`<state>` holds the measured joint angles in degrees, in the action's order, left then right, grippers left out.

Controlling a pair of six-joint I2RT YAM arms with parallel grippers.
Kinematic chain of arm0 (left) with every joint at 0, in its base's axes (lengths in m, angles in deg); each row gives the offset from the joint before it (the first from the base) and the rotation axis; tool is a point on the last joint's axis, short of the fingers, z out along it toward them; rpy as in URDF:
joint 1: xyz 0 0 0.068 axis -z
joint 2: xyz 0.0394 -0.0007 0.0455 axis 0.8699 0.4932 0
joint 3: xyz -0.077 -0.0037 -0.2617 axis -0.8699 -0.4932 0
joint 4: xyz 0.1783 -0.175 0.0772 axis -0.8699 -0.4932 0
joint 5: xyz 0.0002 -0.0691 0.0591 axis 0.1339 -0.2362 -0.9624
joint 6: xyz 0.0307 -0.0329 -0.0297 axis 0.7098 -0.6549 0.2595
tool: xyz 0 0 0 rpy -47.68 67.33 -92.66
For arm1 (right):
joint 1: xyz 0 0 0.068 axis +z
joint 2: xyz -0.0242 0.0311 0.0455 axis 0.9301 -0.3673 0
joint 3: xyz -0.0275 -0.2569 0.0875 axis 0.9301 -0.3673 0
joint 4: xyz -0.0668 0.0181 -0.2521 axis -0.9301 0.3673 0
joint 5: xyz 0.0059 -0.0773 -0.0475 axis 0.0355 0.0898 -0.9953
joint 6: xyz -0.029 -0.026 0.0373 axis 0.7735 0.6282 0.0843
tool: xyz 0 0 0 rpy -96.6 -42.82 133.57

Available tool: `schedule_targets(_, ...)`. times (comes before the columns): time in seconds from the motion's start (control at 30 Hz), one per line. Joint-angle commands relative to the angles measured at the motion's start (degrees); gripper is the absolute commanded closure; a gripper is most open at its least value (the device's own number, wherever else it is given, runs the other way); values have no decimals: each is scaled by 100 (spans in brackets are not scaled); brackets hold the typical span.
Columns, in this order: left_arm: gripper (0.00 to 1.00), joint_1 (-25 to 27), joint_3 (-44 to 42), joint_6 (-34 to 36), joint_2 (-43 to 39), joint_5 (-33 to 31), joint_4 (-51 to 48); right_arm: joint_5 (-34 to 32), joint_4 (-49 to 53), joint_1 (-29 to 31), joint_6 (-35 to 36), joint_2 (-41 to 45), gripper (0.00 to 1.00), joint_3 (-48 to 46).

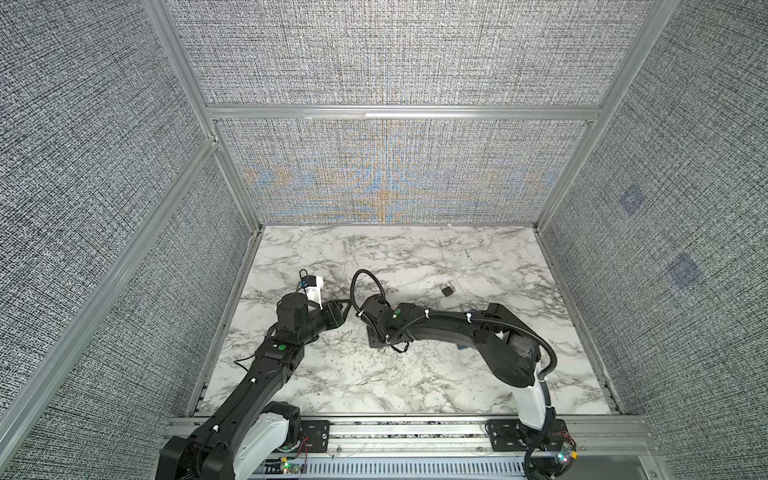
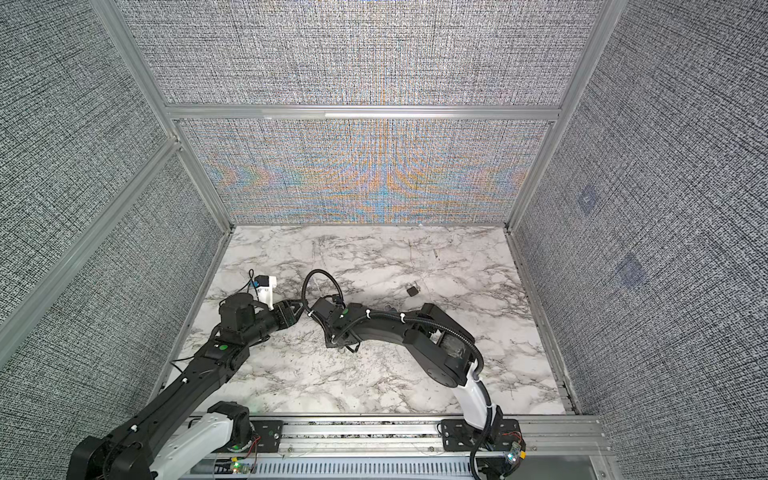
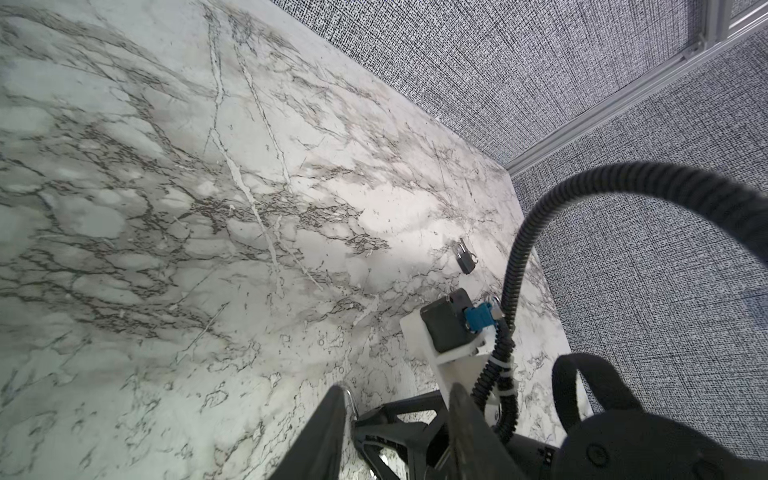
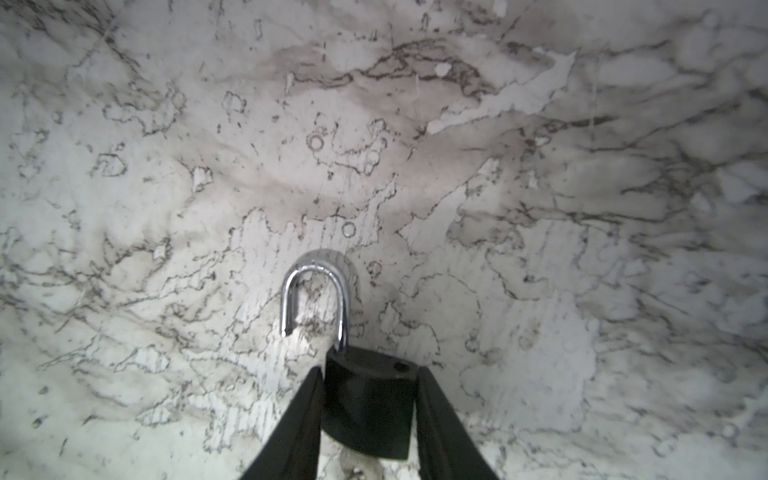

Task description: Lock with the key

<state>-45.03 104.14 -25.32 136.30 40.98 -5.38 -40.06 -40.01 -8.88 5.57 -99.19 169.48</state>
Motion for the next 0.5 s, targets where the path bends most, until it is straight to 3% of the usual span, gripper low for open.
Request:
schedule_targets(0.0, 57, -21, 17, -14, -39, 58, 167, -141, 326, 2, -16, -63, 64, 95)
schedule_targets(0.47, 57, -56, -35, -32, 0, 148, 255, -551, 976, 124, 7, -196, 62, 446)
